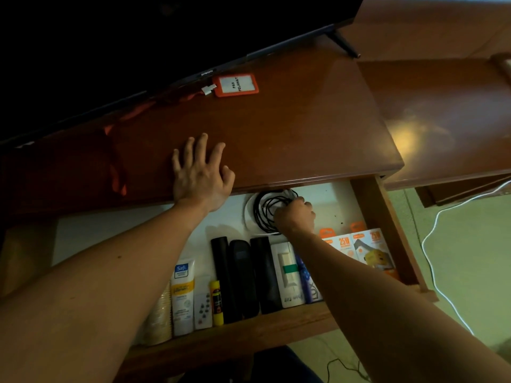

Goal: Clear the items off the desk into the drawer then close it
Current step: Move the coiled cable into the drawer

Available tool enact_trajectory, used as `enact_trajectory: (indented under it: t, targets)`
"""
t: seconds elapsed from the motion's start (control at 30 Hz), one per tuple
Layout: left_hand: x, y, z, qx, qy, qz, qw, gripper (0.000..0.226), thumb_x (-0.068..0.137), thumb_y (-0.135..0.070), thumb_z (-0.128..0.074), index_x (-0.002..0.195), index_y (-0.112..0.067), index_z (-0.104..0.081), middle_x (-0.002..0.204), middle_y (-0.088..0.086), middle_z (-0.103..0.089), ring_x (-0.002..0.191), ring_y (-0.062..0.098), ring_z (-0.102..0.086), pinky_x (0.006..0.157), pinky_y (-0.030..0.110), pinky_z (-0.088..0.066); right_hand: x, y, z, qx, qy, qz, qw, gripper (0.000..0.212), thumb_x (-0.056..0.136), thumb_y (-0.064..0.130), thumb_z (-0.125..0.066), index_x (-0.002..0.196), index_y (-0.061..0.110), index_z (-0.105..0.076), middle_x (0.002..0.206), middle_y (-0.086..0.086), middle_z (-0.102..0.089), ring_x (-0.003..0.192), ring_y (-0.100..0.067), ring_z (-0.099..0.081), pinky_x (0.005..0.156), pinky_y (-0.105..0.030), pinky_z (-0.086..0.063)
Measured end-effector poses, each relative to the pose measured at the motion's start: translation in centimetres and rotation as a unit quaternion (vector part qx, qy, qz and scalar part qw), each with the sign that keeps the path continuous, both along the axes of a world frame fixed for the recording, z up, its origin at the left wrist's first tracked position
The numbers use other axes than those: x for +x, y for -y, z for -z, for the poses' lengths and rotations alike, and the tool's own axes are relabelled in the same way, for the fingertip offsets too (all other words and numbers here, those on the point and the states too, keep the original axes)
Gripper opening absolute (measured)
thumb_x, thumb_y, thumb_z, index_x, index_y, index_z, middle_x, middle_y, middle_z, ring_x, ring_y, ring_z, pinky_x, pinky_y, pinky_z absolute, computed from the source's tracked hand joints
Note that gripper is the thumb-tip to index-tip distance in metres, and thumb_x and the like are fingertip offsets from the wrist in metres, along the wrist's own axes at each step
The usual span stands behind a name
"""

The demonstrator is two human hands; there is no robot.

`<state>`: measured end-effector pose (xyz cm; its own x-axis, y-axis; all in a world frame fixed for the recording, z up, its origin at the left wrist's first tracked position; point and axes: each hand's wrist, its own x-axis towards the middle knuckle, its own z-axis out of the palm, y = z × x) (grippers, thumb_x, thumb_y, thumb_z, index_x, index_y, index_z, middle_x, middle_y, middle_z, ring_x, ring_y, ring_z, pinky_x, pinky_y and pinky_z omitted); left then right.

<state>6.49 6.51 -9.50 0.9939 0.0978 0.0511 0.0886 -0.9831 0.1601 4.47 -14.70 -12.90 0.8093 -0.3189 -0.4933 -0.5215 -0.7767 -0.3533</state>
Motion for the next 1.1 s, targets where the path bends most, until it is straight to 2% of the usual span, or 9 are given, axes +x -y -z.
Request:
enact_trajectory:
  t: [0.07, 0.13, 0.23, 0.43, 0.57, 0.7, 0.93, 1.1]
  targets:
    - [0.0, 0.0, 0.0, 0.002, 0.005, -0.001, 1.0, 0.058, 0.092, -0.046, -0.032, 0.149, -0.031, -0.032, 0.163, 0.011, -0.024, 0.149, 0.036, -0.019, 0.118, 0.061, -0.015, 0.1, -0.3, 0.1, -0.024, 0.018, -0.076, 0.997, 0.064, 0.093, 0.037, -0.054, 0.147, 0.013, -0.033, 0.152, -0.018, -0.032, 0.136, -0.042, -0.034, 0.109, -0.052, -0.034]
    - [0.0, 0.0, 0.1, 0.007, 0.003, 0.0, 1.0, 0.058, 0.092, -0.046, -0.032, 0.149, -0.031, -0.032, 0.163, 0.011, -0.024, 0.149, 0.036, -0.019, 0.118, 0.061, -0.016, 0.2, -0.7, 0.3, -0.043, 0.011, -0.165, 0.985, 0.075, 0.093, 0.057, -0.048, 0.154, 0.024, -0.021, 0.164, -0.012, -0.011, 0.146, -0.046, -0.016, 0.114, -0.061, -0.023]
    - [-0.1, 0.0, 0.0, 0.008, 0.001, 0.001, 1.0, 0.059, 0.092, -0.046, -0.031, 0.149, -0.031, -0.031, 0.163, 0.011, -0.023, 0.15, 0.035, -0.019, 0.118, 0.061, -0.016, 0.9, -1.2, 0.7, -0.056, -0.042, -0.249, 0.966, 0.088, 0.083, 0.081, -0.042, 0.155, 0.04, -0.011, 0.167, -0.007, 0.004, 0.149, -0.05, 0.006, 0.112, -0.072, -0.005]
    - [-0.1, -0.1, 0.0, 0.007, 0.006, -0.001, 1.0, 0.059, 0.092, -0.046, -0.033, 0.149, -0.031, -0.033, 0.162, 0.011, -0.025, 0.149, 0.035, -0.02, 0.118, 0.061, -0.016, 1.0, -2.0, 1.5, -0.077, -0.1, -0.267, 0.955, 0.111, 0.073, 0.089, -0.049, 0.155, 0.044, 0.01, 0.165, -0.012, 0.021, 0.146, -0.053, 0.016, 0.113, -0.074, -0.002]
    - [-0.1, -0.1, 0.0, 0.003, 0.009, 0.001, 1.0, 0.059, 0.091, -0.045, -0.033, 0.149, -0.031, -0.034, 0.162, 0.011, -0.026, 0.149, 0.035, -0.021, 0.117, 0.06, -0.016, 0.5, -2.2, 2.4, -0.098, -0.079, -0.27, 0.955, 0.116, 0.074, 0.083, -0.058, 0.157, 0.039, 0.01, 0.164, -0.014, 0.023, 0.146, -0.056, 0.013, 0.114, -0.073, -0.009]
    - [-0.1, 0.1, 0.0, -0.001, 0.006, -0.002, 1.0, 0.059, 0.091, -0.045, -0.033, 0.149, -0.031, -0.034, 0.163, 0.01, -0.025, 0.149, 0.035, -0.02, 0.118, 0.06, -0.015, 0.2, -1.8, 2.3, -0.099, -0.07, -0.268, 0.956, 0.11, 0.078, 0.076, -0.061, 0.157, 0.038, 0.006, 0.165, -0.012, 0.021, 0.146, -0.054, 0.008, 0.115, -0.069, -0.013]
    - [-0.1, -0.1, -0.2, 0.004, -0.008, 0.002, 1.0, 0.058, 0.093, -0.047, -0.03, 0.149, -0.032, -0.03, 0.164, 0.01, -0.021, 0.15, 0.034, -0.016, 0.118, 0.06, -0.014, -0.1, -0.8, 1.4, -0.082, -0.025, -0.259, 0.962, 0.098, 0.086, 0.07, -0.054, 0.159, 0.035, 0.002, 0.167, -0.013, 0.014, 0.149, -0.05, 0.007, 0.114, -0.069, -0.002]
    - [0.0, -0.7, -0.5, -0.026, -0.041, 0.015, 0.999, 0.058, 0.097, -0.05, -0.029, 0.153, -0.033, -0.025, 0.167, 0.006, -0.01, 0.153, 0.03, -0.004, 0.121, 0.057, -0.003, -1.5, -0.6, 0.5, -0.057, 0.031, -0.234, 0.97, 0.072, 0.093, 0.055, -0.051, 0.154, 0.027, -0.024, 0.165, -0.013, -0.012, 0.148, -0.043, -0.011, 0.116, -0.065, -0.014]
